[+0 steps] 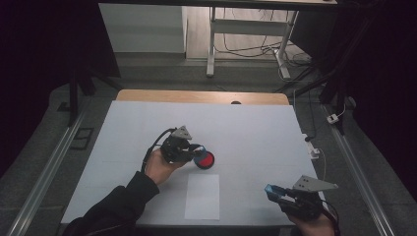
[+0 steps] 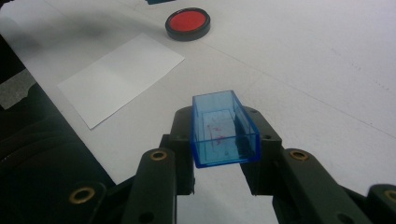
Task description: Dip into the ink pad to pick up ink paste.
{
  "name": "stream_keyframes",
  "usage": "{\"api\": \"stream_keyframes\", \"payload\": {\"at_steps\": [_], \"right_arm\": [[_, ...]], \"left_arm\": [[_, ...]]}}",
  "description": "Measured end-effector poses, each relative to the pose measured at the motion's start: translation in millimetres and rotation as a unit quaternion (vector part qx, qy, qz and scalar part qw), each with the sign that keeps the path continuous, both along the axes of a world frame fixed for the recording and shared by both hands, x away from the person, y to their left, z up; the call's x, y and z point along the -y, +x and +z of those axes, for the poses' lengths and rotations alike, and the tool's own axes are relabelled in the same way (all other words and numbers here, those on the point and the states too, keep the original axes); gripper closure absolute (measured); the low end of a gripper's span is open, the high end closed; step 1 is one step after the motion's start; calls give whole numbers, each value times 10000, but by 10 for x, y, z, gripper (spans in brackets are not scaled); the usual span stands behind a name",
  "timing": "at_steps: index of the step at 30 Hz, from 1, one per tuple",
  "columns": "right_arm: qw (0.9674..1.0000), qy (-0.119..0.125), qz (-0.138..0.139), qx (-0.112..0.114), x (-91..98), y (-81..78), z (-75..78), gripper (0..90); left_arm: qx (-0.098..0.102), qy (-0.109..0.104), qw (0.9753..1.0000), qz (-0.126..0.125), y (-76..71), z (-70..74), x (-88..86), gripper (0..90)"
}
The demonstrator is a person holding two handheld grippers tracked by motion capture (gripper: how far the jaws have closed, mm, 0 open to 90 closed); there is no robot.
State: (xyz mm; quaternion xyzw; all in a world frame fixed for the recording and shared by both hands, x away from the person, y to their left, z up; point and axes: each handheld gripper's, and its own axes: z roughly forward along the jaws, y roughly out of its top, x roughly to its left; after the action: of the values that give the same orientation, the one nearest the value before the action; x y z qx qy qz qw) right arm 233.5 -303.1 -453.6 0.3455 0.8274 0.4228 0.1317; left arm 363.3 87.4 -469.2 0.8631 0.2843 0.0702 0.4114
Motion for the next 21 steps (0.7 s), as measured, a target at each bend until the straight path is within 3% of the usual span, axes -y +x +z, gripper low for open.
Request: {"api": "stream_keyframes", "payload": {"at_steps": [21], "right_arm": [[10000, -24, -14, -8, 2, 1, 0, 679]], "left_arm": [[-131, 196, 9996, 175, 188, -166, 151, 705]]}}
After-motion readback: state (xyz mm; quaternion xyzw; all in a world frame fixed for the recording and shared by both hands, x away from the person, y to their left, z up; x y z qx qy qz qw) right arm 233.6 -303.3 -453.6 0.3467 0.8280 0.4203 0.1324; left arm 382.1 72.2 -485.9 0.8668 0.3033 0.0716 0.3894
